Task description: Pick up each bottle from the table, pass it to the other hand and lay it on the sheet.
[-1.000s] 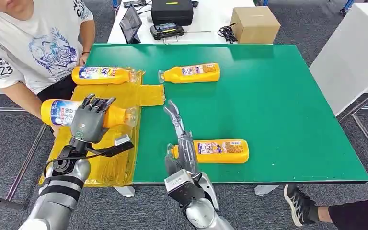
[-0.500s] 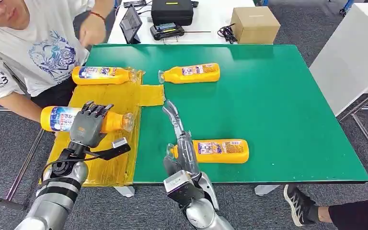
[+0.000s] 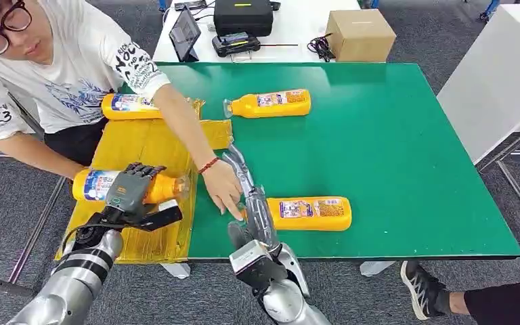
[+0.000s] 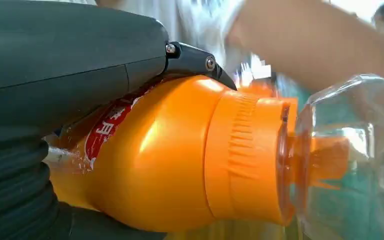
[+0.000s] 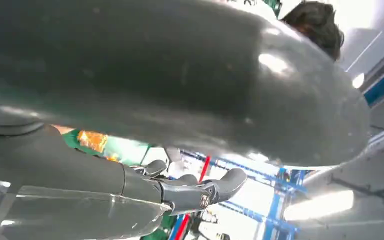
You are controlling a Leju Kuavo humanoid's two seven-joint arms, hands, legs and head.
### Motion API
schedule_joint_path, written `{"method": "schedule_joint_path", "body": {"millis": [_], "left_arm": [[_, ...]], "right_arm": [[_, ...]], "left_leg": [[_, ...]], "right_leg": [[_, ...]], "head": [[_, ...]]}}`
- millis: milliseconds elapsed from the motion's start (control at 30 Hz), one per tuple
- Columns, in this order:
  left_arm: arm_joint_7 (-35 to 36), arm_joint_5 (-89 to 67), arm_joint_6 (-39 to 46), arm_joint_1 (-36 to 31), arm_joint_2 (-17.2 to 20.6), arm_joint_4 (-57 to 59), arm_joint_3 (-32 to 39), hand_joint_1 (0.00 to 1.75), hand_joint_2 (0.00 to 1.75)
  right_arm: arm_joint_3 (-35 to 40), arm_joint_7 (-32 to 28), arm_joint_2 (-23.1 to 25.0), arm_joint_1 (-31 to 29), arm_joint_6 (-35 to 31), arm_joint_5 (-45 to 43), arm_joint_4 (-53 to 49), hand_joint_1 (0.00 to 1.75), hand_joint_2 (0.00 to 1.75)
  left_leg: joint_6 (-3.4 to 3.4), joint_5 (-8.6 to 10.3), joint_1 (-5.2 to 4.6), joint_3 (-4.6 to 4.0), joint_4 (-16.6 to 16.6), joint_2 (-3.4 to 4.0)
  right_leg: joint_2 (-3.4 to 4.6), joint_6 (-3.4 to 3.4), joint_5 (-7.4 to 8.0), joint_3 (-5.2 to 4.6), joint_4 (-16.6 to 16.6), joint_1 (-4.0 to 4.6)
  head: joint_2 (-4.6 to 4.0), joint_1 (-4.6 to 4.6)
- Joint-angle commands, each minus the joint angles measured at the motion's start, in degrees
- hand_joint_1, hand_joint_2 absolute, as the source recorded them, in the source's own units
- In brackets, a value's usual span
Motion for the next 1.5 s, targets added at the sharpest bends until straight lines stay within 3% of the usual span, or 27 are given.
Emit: {"method": "schedule_joint_path", "body": {"millis": [33, 500, 533, 567, 600, 833, 1067, 1300, 1500], "left_arm": [[-1.4, 1.8, -9.6, -3.8, 4.2, 11.5, -5.3, 1.75, 1.75], [-1.6, 5.2, -15.7, -1.2, 5.4, 13.7, -5.5, 1.75, 1.75], [-1.5, 6.0, -16.4, -1.2, 5.1, 13.8, -5.0, 0.12, 1.75], [-1.5, 6.0, -16.4, -1.1, 4.9, 13.8, -5.1, 0.00, 1.75], [-1.7, 7.8, -18.4, -1.1, 4.6, 13.8, -4.1, 0.00, 0.00], [-4.0, 15.4, -27.9, -1.2, 3.8, 13.0, -0.9, 0.00, 0.00], [-4.0, 15.4, -28.0, -1.1, 3.9, 13.0, -1.0, 0.00, 0.00], [-7.1, 27.5, -35.6, -1.0, 2.3, 11.5, 4.0, 0.00, 0.00], [-7.0, 32.9, -34.3, -1.5, 1.1, 8.8, 4.5, 0.00, 0.00]], "right_arm": [[1.2, 0.0, -0.3, -1.3, 1.8, -0.5, 4.4, 0.00, 0.00], [2.0, -0.2, 0.1, -1.8, 2.8, -1.2, 6.6, 0.00, 0.00], [2.0, -0.2, 0.1, -1.8, 2.8, -1.2, 6.6, 0.00, 0.00], [2.0, -0.2, 0.1, -1.8, 2.8, -1.2, 6.7, 0.00, 0.00], [2.0, -0.2, 0.1, -1.8, 2.9, -1.2, 6.8, 0.00, 0.00], [2.3, -0.1, 0.5, -2.3, 3.0, -1.0, 8.5, 0.00, 0.00], [2.4, -0.1, 0.5, -2.3, 3.0, -1.0, 8.6, 0.00, 0.00], [2.5, -0.1, 0.8, -2.7, 3.4, -1.3, 10.6, 0.00, 0.00], [1.8, 0.1, 0.7, -2.5, 2.9, -1.4, 10.8, 0.00, 0.00]], "left_leg": [[-0.08, -0.12, 0.07, 0.30, -0.1, 0.15], [-0.15, -0.14, 0.03, 0.86, -0.2, 0.43], [-0.13, -0.13, -0.01, 0.81, -0.2, 0.39], [-0.15, -0.15, 0.02, 0.90, -0.3, 0.42], [-0.13, -0.14, 0.02, 0.92, -0.2, 0.35], [-0.12, -0.12, -0.01, 0.98, -0.2, 0.27], [-0.14, -0.13, 0.00, 1.22, -0.2, 0.27], [-0.12, -0.10, -0.02, 1.23, -0.2, 0.10], [-0.10, -0.08, -0.01, 1.19, -0.1, -0.04]], "right_leg": [[0.12, -0.11, -0.07, 0.26, -0.1, 0.08], [0.37, -0.15, -0.01, 0.68, -0.2, 0.04], [0.34, -0.12, -0.01, 0.65, -0.1, 0.00], [0.37, -0.15, -0.01, 0.74, -0.2, 0.04], [0.31, -0.14, -0.03, 0.78, -0.2, 0.03], [0.24, -0.11, -0.03, 0.88, -0.1, 0.00], [0.29, -0.14, -0.04, 1.15, -0.2, 0.02], [0.19, -0.09, -0.10, 1.20, -0.1, -0.02], [0.05, -0.07, -0.13, 1.20, -0.1, 0.00]], "head": [[0.00, 0.00], [0.00, 0.00], [0.00, 0.00], [0.00, 0.00], [0.00, 0.00], [0.00, 0.00], [0.00, -0.02], [0.00, 0.00], [0.00, 0.00]]}}
